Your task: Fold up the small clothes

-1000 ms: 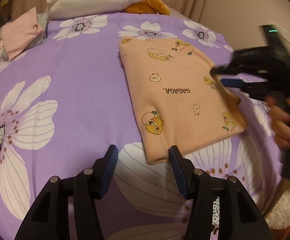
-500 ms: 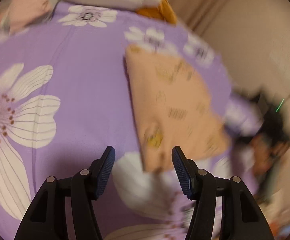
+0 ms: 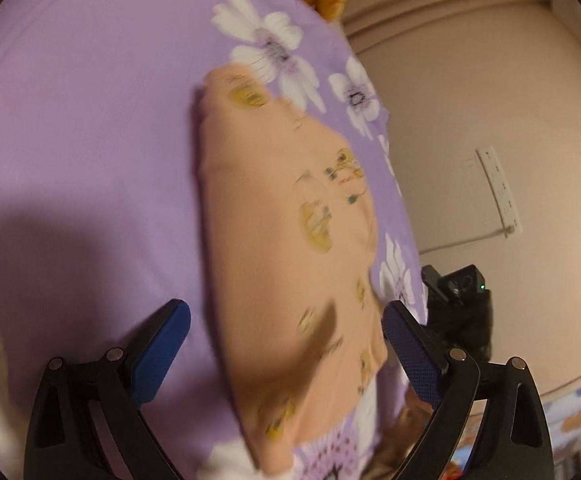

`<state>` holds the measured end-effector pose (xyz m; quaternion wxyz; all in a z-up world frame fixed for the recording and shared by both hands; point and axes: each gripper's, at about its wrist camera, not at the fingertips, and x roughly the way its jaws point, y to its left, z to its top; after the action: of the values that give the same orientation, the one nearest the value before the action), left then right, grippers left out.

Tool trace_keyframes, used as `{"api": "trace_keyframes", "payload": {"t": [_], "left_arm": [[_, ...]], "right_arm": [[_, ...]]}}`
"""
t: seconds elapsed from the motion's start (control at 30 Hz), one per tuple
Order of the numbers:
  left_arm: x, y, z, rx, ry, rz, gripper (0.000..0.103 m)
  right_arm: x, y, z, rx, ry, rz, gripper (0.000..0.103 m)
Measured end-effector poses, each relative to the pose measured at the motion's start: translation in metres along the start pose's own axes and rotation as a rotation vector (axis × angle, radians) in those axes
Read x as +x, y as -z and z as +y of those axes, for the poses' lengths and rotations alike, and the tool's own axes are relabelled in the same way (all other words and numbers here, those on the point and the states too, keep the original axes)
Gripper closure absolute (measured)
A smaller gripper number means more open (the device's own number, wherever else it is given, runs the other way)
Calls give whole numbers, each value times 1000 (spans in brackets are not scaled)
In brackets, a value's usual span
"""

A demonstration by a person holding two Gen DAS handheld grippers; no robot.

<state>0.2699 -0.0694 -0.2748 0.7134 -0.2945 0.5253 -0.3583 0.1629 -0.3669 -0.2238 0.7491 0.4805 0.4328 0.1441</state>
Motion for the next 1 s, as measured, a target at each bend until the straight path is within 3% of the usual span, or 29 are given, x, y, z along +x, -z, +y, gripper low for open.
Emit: {"api": "trace_keyframes", "payload": {"t": [0.07, 0.13, 0.2, 0.27, 0.37, 0.4, 0.43, 0.5, 0.6, 0.7, 1.0], "left_arm": [[13, -5, -5, 4, 57, 30, 7], [27, -13, -4, 5, 40, 59, 6], [36, -15, -11, 58, 38, 51, 6], [37, -12, -14, 75, 26, 42, 7], [32, -14, -13, 89, -72, 10, 36], [33, -14, -11, 72, -116, -13, 47], [33, -13, -8, 64, -129, -23, 49], [36, -10, -13, 72, -176, -45, 50], [44, 1, -27, 194, -306, -67, 53], [51, 5, -34, 245, -379, -87, 53], [55, 4, -28, 242, -371, -90, 53]], "right_arm": [[16, -1, 5, -6, -47, 67, 13], [36, 1, 18, -61, 28, 129, 13], [52, 5, 34, -132, 117, 122, 13], [56, 6, 35, -141, 105, 85, 13], [51, 6, 28, -84, 131, 36, 38], [51, 6, 23, -72, 139, 29, 55], [52, 6, 19, -71, 149, 28, 72], [54, 7, 15, -98, 124, 14, 78], [55, 6, 16, -88, 141, -2, 80], [54, 6, 14, -77, 149, -21, 81], [55, 7, 14, -85, 162, -32, 83]]}}
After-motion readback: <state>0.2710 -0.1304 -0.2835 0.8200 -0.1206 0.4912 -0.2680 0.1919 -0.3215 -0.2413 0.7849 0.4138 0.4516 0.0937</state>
